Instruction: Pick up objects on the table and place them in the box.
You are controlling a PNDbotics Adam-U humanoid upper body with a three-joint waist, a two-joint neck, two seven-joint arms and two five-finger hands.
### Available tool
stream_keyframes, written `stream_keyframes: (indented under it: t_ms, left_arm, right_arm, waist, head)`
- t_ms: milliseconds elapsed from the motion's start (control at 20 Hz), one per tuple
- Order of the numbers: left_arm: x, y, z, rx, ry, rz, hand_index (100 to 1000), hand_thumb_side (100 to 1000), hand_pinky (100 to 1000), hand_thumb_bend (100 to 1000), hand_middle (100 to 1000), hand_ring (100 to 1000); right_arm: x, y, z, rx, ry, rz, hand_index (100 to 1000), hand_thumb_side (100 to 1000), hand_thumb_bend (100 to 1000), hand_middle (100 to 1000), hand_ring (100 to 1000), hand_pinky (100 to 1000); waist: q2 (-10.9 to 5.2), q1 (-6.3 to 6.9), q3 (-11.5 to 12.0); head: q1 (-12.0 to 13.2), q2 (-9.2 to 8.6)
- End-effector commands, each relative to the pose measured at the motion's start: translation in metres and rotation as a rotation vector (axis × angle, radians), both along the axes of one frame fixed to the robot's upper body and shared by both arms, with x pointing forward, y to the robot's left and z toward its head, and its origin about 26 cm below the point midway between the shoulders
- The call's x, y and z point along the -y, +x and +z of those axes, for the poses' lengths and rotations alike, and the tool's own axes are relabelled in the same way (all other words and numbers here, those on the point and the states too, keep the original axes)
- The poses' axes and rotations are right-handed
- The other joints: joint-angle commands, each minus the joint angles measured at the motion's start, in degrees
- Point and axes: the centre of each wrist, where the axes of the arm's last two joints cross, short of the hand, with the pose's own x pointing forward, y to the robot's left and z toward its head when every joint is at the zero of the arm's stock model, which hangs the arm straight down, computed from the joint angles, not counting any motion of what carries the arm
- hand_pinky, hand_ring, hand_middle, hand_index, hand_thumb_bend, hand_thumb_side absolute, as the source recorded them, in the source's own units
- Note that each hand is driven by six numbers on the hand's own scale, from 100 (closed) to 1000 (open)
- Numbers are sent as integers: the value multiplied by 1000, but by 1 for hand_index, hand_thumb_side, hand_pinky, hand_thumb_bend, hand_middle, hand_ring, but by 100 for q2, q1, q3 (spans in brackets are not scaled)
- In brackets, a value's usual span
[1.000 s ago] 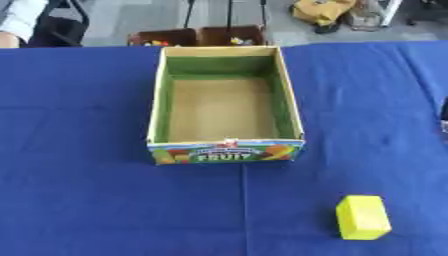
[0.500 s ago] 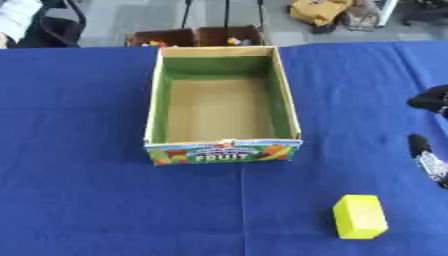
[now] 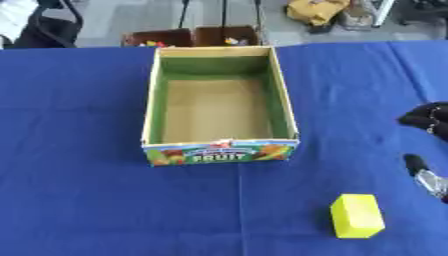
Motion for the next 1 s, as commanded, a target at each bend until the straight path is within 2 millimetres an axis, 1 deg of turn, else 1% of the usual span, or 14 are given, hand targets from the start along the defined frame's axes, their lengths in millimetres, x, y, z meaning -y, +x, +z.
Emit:
stream_keyframes:
  t_ms: [50, 100, 150, 300, 400, 450, 600, 650, 700, 750, 900, 1000]
  left_arm:
    - [-4, -6, 9, 30, 31, 15, 948, 1000, 677, 100, 909, 907]
    - [-4, -6, 9, 29, 31, 15, 948, 1000, 677, 100, 909, 907]
    - [-4, -6, 9, 29, 31, 15, 948, 1000, 676, 100, 909, 907]
    - [-3, -6, 9, 29, 30, 14, 948, 1000, 676, 100, 908, 907]
    - [-3, -6, 9, 29, 29, 12, 948, 1000, 676, 100, 909, 907]
    - [-3, -6, 9, 29, 29, 11, 948, 1000, 675, 100, 908, 907]
    - [-3, -6, 9, 27, 29, 10, 948, 1000, 675, 100, 908, 907]
    - [-3, -6, 9, 27, 29, 9, 948, 1000, 675, 100, 908, 907]
    - [-3, -6, 9, 27, 29, 9, 948, 1000, 675, 100, 908, 907]
    - [-2, -6, 9, 27, 29, 8, 948, 1000, 675, 100, 908, 907]
    - [-2, -6, 9, 28, 28, 7, 948, 1000, 674, 100, 908, 906]
    - [-2, -6, 9, 27, 29, 7, 947, 1000, 673, 100, 908, 906]
  right_arm:
    - [-3, 0, 13, -31, -48, 18, 928, 1000, 100, 794, 855, 713]
    - [-4, 0, 14, -42, -54, 20, 930, 1000, 100, 795, 856, 714]
    - [-4, 0, 14, -51, -60, 23, 929, 1000, 123, 791, 860, 717]
    - [-6, 1, 16, -60, -68, 32, 926, 1000, 147, 785, 862, 719]
    - [-7, 2, 18, -61, -72, 37, 930, 1000, 181, 788, 868, 723]
    - [-8, 2, 19, -63, -75, 37, 933, 1000, 213, 792, 873, 729]
    - [-10, 3, 21, -75, -82, 41, 935, 1000, 242, 791, 875, 730]
    - [-11, 4, 21, -80, -86, 42, 946, 1000, 274, 797, 881, 736]
    - [-12, 4, 22, -87, -90, 41, 946, 1000, 285, 797, 882, 737]
    - [-12, 4, 22, -95, -92, 40, 952, 1000, 326, 799, 885, 741]
    - [-14, 5, 20, -126, -94, 37, 973, 1000, 411, 818, 908, 764]
    - [-15, 5, 18, -160, -93, 35, 983, 1000, 496, 830, 926, 779]
  waist:
    - [-225, -56, -20]
    - [-228, -56, -25]
    - [-229, -57, -29]
    - [-232, -65, -41]
    - [-233, -70, -43]
    - [-234, -71, -41]
    - [-234, -73, -35]
    - [-235, -73, -33]
    - [-235, -75, -33]
    - [-235, -76, -33]
    - [-234, -84, -41]
    - [-233, -90, -50]
  head:
    - [6, -17]
    - [9, -15]
    - [11, -14]
    - [11, -15]
    - [5, -11]
    - [1, -8]
    - [-11, 0]
    - [-14, 1]
    - [-16, 1]
    - [-19, 0]
    - [-19, -6]
    - [-23, 0]
